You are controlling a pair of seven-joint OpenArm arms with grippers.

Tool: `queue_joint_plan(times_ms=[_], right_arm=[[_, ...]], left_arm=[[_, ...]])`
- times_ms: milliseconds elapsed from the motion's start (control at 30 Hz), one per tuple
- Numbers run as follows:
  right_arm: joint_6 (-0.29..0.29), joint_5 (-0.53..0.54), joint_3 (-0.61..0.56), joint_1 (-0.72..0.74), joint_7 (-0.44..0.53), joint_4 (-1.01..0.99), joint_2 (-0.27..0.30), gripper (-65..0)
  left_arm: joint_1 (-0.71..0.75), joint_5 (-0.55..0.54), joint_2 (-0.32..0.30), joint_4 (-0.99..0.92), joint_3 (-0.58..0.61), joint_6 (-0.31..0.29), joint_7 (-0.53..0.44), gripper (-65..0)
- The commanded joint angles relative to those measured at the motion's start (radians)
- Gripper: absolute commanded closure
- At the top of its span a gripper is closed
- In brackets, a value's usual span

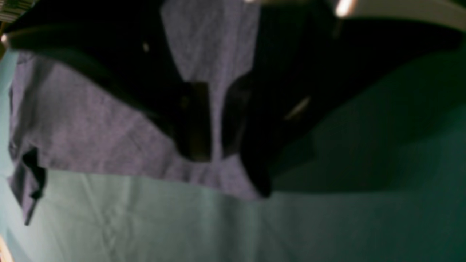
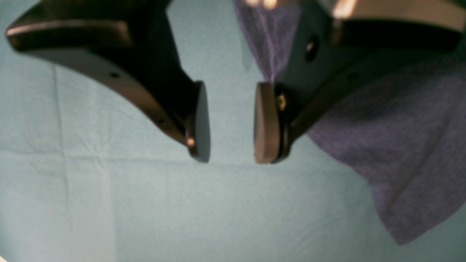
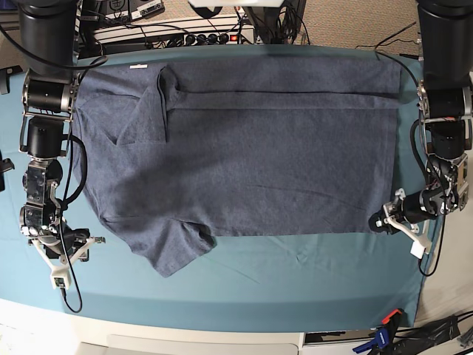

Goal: Fold the T-shirt properly
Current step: 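Lower right gripper by the sleeve, left gripper by the hem corner, then pinch the shirt's unfolded side edge with both grippers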

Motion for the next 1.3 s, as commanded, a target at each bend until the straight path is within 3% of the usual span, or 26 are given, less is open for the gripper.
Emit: queue_joint_plan(times_ms=[0,67,300,500,567,733,833,900,1133,1267], right_arm=[[-0.001,0.002,0.004,0.034,0.036,0.018,0.017,-21.5],[-0.001,0.002,0.005,0.030,0.063,0.018,0.017,-21.5],[-0.006,-0.007,0.007,0.010,0.075,0.018,0.017,-21.5],[-0.121,-0.069,0.047,0.008,0.077,0.018,0.017,-21.5],[-0.119,-0.069,0.090,0.006,0.072,0.017,0.017,-21.5],[-0.087,-0.068,0.138,0.003,0.073,-0.021,0.018,-22.3],[-0.071,-0.048,0.138,0.003,0.113,-0.097,0.017,-30.0],[-0.072,-0.026,0.138,0.003,0.144,-0.151,0.017,-31.4],[-0.066,0.148,0.138,0.003,0.136,-0.210,0.016,-31.5],[0.012,0.262,0.138,0.003,0.092,-0.210,0.013,-31.5]], left_arm=[[-0.019,0.007,-0.018,0.006,0.000,-0.013,0.004,-11.7],[-0.019,0.007,-0.018,0.006,0.000,-0.040,-0.010,0.0],[-0.019,0.007,-0.018,0.006,0.000,-0.045,-0.027,0.0],[-0.019,0.006,-0.018,0.006,0.000,-0.045,-0.027,0.0],[-0.019,0.002,-0.018,0.006,0.000,-0.048,-0.027,0.0],[-0.019,-0.047,-0.017,0.006,0.000,-0.136,-0.024,0.0],[-0.020,-0.053,-0.015,0.006,0.000,-0.135,-0.023,0.0],[-0.019,-0.053,-0.013,0.006,0.000,-0.136,-0.023,0.0],[-0.019,-0.053,-0.003,0.006,0.000,-0.136,-0.023,0.0],[-0.019,-0.053,0.001,0.006,0.000,-0.136,-0.023,0.0]])
